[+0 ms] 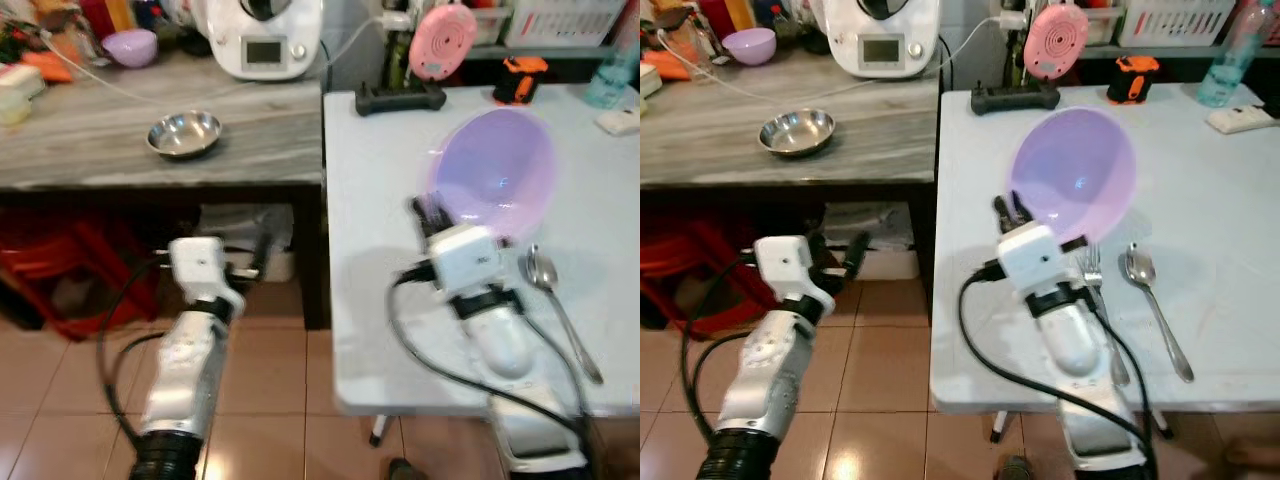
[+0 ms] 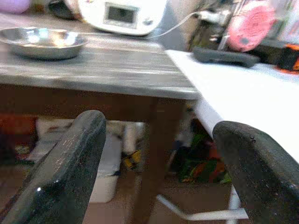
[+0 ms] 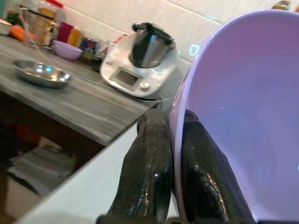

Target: Setting the table

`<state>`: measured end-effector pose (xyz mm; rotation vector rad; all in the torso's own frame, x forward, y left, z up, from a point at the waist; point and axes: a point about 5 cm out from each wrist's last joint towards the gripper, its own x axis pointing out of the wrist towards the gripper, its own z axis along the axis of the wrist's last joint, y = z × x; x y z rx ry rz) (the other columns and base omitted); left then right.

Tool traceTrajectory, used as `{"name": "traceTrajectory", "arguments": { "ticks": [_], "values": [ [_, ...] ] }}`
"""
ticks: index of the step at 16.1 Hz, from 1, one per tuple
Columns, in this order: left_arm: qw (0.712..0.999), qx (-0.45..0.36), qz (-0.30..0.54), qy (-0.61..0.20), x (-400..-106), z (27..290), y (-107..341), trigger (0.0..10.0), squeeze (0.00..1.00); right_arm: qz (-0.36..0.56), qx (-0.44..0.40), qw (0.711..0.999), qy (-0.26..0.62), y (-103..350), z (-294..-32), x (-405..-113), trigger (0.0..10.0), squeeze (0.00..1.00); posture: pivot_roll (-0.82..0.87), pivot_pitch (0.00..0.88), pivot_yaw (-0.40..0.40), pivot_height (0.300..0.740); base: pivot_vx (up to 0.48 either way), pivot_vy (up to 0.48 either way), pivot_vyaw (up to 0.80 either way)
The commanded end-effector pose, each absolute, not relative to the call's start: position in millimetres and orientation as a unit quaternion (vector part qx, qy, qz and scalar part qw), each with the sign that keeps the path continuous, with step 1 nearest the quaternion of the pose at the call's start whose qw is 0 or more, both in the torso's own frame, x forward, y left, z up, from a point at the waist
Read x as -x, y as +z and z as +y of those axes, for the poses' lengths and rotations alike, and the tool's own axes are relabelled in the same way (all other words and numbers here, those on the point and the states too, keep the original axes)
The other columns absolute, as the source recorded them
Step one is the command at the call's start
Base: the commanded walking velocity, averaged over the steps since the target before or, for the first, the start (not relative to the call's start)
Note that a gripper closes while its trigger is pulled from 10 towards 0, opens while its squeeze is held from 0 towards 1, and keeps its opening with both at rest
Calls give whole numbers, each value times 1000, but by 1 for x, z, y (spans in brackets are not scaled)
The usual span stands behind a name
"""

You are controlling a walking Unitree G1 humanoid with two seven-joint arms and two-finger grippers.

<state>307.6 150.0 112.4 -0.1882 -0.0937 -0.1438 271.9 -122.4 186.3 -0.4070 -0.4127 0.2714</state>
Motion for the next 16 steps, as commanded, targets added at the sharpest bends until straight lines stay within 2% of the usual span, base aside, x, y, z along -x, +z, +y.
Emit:
{"name": "traceTrajectory", "arguments": {
  "ticks": [1, 6, 16],
  "values": [
    [991, 92, -48, -78, -308, 147, 113, 10000, 0, -217, 208, 946, 123, 193, -127, -271, 10000, 0, -151, 103, 84, 740, 0, 341, -525],
    [991, 94, -50, -79, -308, 144, 113, 10000, 0, -214, 211, 946, 120, 192, -129, -270, 10000, 0, -158, 105, 83, 740, 0, 340, -510],
    [993, 86, -52, -60, -311, 147, 112, 10000, 0, -212, 220, 943, 130, 190, -129, -269, 10000, 0, -161, 107, 84, 740, 0, 346, 0]
  ]
}}
